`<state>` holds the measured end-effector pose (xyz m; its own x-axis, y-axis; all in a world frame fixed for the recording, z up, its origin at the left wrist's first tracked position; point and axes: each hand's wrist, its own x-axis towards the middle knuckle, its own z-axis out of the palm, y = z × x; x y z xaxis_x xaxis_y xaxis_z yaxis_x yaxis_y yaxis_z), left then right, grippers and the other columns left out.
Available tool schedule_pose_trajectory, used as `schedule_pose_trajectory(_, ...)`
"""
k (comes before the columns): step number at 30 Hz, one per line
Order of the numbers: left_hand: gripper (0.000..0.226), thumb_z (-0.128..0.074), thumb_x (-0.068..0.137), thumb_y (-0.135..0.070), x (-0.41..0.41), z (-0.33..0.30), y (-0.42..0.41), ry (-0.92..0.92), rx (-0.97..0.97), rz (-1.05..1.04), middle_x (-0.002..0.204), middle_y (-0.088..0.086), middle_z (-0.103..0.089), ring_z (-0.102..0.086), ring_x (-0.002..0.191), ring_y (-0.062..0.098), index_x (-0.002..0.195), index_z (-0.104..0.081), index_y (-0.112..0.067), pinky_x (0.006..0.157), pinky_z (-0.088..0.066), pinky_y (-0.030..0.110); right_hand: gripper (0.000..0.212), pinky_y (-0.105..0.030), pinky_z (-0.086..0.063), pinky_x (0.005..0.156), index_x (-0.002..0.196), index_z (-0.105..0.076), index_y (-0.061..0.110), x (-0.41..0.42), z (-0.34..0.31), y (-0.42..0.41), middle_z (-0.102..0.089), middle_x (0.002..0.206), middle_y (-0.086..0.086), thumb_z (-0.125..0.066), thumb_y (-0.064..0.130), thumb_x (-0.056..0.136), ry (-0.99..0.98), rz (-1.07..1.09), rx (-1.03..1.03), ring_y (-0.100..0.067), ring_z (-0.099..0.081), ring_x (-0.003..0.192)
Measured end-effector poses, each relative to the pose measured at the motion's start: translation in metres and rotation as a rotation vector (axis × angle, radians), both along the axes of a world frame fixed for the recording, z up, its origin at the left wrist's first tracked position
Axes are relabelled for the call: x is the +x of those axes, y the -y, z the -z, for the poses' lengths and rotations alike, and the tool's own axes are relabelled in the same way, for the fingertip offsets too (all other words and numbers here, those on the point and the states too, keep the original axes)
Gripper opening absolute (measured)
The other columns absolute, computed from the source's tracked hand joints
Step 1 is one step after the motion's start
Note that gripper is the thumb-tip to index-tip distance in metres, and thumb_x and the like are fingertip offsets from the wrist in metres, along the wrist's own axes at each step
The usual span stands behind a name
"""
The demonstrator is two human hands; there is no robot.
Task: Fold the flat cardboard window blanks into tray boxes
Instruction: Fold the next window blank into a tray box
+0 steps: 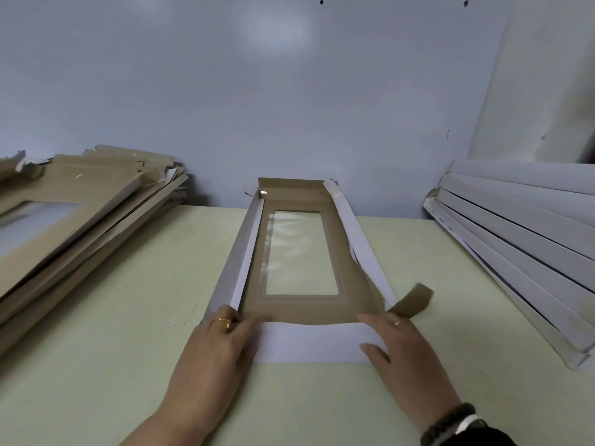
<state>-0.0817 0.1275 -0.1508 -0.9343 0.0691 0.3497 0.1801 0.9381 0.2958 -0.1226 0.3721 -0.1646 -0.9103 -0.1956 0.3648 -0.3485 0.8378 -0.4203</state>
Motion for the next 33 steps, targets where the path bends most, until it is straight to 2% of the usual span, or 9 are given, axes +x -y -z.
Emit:
schedule_pose_trajectory(2,0.051,-0.067,0.056,0.0,0.0,0.001,-0.001,-0.09,-0.147,0.016,0.093,0.001,-0.065,-0.067,0.082,0.025,0.099,-0.072,-0.026,0.067,-0.05,0.031,0.045,-0.014,-0.031,0.097,0.131,-0.049,0.03,0.004,-0.002,0.002,-0.044,0.134,0.015,-0.057,0.018,0.088,-0.006,-0.034,0.128,-0.004,-0.042,0.123)
schedule_pose_trajectory(5,0.049,-0.049,0.062,-0.002,-0.001,0.003,-0.009,-0.091,-0.216,0.182,0.107,-0.003,-0.068,-0.066,0.099,0.017,0.096,-0.073,-0.028,0.085,-0.038,0.025,0.055,-0.013,-0.042,0.088,0.106,-0.07,0.025,0.007,-0.008,0.008,-0.063,0.119,0.011,-0.084,0.006,0.057,-0.082,-0.16,0.245,-0.004,-0.059,0.11)
schedule_pose_trajectory(9,0.041,-0.071,0.076,-0.018,-0.006,0.004,-0.026,0.103,-0.021,0.349,0.121,-0.02,-0.055,-0.054,0.108,-0.004,0.114,-0.065,-0.032,0.088,-0.038,0.008,0.046,-0.008,-0.003,0.108,0.139,-0.035,0.036,0.001,0.001,0.019,-0.018,0.148,0.024,-0.045,0.039,0.094,0.115,-0.384,0.142,0.01,-0.01,0.135)
schedule_pose_trajectory(11,0.039,-0.05,0.093,-0.04,-0.012,0.013,-0.024,0.094,0.06,0.331,0.134,-0.03,-0.031,-0.027,0.119,-0.015,0.131,-0.046,-0.038,0.096,-0.013,0.002,0.047,-0.007,-0.006,0.108,0.137,-0.038,0.038,-0.004,0.004,0.016,-0.024,0.145,0.027,-0.049,0.042,0.092,0.124,-0.359,0.09,0.014,-0.013,0.132)
schedule_pose_trajectory(13,0.045,-0.048,0.09,-0.05,-0.014,0.017,-0.016,0.129,0.099,0.266,0.134,-0.034,-0.023,-0.016,0.115,-0.019,0.133,-0.042,-0.041,0.091,-0.001,-0.004,0.044,0.002,-0.006,0.101,0.132,-0.045,0.039,-0.006,0.002,0.01,-0.029,0.138,0.033,-0.054,0.042,0.089,0.129,-0.333,0.054,0.019,-0.019,0.126)
schedule_pose_trajectory(20,0.038,-0.059,0.087,-0.038,-0.012,0.014,0.014,0.147,0.154,0.15,0.121,-0.026,-0.037,-0.035,0.115,-0.007,0.125,-0.055,-0.031,0.089,-0.018,-0.003,0.03,-0.002,-0.025,0.096,0.117,-0.063,0.026,-0.006,0.0,-0.016,-0.049,0.121,0.023,-0.062,0.026,0.087,0.117,-0.264,-0.009,0.007,-0.045,0.114)
schedule_pose_trajectory(24,0.029,-0.052,0.092,-0.04,-0.014,0.01,0.013,0.057,0.125,0.103,0.105,-0.016,-0.052,-0.05,0.101,0.006,0.11,-0.067,-0.023,0.08,-0.03,0.008,0.017,-0.007,-0.033,0.08,0.098,-0.071,0.014,-0.007,-0.004,-0.013,-0.054,0.09,0.015,-0.056,0.018,0.091,0.065,-0.225,-0.069,-0.001,-0.051,0.09)
schedule_pose_trajectory(29,0.044,-0.03,0.085,-0.034,-0.015,0.002,-0.006,-0.055,-0.208,0.016,0.067,-0.007,-0.062,-0.063,0.065,0.018,0.078,-0.071,-0.021,0.072,-0.033,0.028,0.024,-0.017,-0.029,0.076,0.109,-0.067,0.017,-0.014,-0.003,-0.003,-0.061,0.095,0.001,-0.048,0.02,0.095,-0.021,-0.107,-0.052,-0.01,-0.045,0.093)
schedule_pose_trajectory(33,0.048,-0.032,0.087,-0.042,-0.021,0.002,-0.025,-0.024,-0.216,0.063,0.09,-0.001,-0.069,-0.066,0.087,0.019,0.106,-0.068,-0.017,0.084,-0.03,0.03,0.029,-0.023,-0.035,0.082,0.12,-0.062,0.023,-0.019,-0.004,0.006,-0.064,0.097,-0.002,-0.048,0.017,0.095,-0.022,-0.044,0.008,-0.019,-0.052,0.1)
